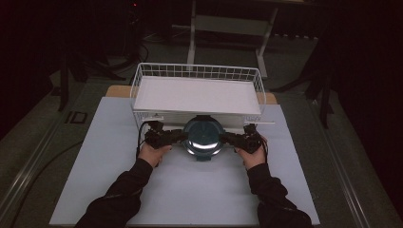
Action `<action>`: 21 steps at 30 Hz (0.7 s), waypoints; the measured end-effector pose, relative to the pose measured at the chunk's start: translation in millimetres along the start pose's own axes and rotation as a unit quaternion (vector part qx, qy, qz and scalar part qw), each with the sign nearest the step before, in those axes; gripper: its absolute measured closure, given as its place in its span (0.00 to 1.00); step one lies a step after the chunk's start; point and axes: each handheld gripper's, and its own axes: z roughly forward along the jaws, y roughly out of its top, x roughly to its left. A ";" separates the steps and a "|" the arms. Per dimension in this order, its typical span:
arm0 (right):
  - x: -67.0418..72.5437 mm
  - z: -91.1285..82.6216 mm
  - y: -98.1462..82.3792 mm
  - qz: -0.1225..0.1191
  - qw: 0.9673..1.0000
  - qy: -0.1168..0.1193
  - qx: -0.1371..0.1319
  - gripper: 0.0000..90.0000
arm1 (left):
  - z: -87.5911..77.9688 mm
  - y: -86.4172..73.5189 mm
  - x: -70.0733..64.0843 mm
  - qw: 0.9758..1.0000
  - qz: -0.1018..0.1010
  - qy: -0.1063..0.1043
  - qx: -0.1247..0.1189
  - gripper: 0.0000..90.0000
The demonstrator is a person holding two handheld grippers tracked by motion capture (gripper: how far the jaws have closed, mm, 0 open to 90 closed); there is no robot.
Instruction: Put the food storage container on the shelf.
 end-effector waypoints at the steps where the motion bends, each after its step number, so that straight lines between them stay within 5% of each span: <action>1: -1.1 1.1 -0.6 -0.001 1.000 0.002 0.002 0.60 | 0.0 0.5 -2.5 1.000 0.009 0.008 -0.001 0.58; 2: -1.1 1.1 -0.6 -0.001 1.000 0.002 0.002 0.60 | 0.1 1.1 -4.1 1.000 0.010 0.012 -0.002 0.58; 3: -2.1 1.6 -1.7 0.006 1.000 0.002 -0.006 0.60 | 0.8 3.4 0.6 0.999 0.042 0.012 0.000 0.58; 15: -0.5 3.7 -2.8 0.018 0.999 -0.026 -0.034 0.44 | 5.8 6.8 -0.3 0.998 0.026 0.057 -0.019 0.48; 21: 9.7 -1.5 -3.3 -0.005 0.999 -0.036 -0.038 0.39 | 4.2 7.0 -2.1 0.998 0.024 0.049 -0.017 0.43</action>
